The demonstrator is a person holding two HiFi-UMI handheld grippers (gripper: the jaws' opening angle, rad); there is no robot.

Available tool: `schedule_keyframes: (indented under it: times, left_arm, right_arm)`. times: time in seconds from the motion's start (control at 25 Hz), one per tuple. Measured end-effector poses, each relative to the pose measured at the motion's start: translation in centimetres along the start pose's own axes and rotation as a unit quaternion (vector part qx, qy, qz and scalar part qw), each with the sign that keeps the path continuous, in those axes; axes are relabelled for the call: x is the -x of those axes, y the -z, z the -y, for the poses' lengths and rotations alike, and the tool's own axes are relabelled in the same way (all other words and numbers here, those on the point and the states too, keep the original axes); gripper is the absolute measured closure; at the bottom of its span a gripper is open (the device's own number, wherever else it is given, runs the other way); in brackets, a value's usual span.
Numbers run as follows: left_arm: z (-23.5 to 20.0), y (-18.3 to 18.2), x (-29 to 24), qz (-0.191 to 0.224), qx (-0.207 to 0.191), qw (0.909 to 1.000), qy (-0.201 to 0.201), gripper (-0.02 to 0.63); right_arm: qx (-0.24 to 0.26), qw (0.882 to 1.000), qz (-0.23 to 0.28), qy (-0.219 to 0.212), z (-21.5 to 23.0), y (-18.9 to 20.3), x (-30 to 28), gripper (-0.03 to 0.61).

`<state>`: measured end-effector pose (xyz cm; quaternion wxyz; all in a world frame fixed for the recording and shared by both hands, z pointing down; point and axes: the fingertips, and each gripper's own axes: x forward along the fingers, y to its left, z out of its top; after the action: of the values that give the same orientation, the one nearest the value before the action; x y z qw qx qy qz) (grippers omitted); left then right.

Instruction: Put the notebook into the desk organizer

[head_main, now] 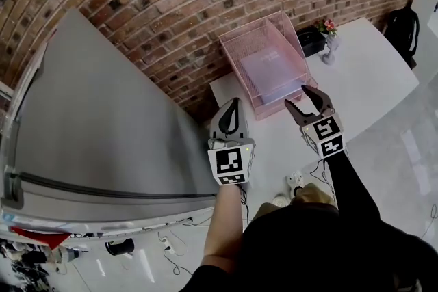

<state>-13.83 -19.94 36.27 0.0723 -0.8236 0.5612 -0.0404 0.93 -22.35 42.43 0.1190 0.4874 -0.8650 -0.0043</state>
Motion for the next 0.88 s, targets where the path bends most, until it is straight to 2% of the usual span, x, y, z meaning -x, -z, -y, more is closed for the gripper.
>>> schedule_keyframes:
  times: [0.24, 0.52, 0.76, 0.84, 0.88]
  left_arm:
    - [-0.5, -0.8, 1.9, 0.006, 0.009, 0.9999, -0.004, 0.6]
    - [0.2, -1.8, 3.0, 0.009, 0.011, 0.9999, 0.005, 0.6]
    - [0.5, -2.0, 3.3, 0.01, 0.01, 0.9999, 0.005, 0.598]
    - [0.7, -2.2, 3.4, 0.01, 0.011, 0.9999, 0.007, 0.6]
    - [0.7, -2.3, 3.4, 0.01, 0.011, 0.9999, 0.007, 0.6]
  right_arm:
    - [0.03, 0.998, 0.052, 0.012, -1.2, -4.0, 2.3, 0.318]
    - [0.037, 0.997, 0.061, -0.003, -2.5, -4.7, 3.4, 0.318]
    - [0.046, 0.997, 0.067, 0.002, -2.4, -5.0, 4.1, 0.378]
    - [0.049, 0.996, 0.069, -0.011, -2.8, -5.2, 4.7, 0.557]
    - [0.05, 0.996, 0.072, -0.02, -3.1, -5.3, 4.9, 0.558]
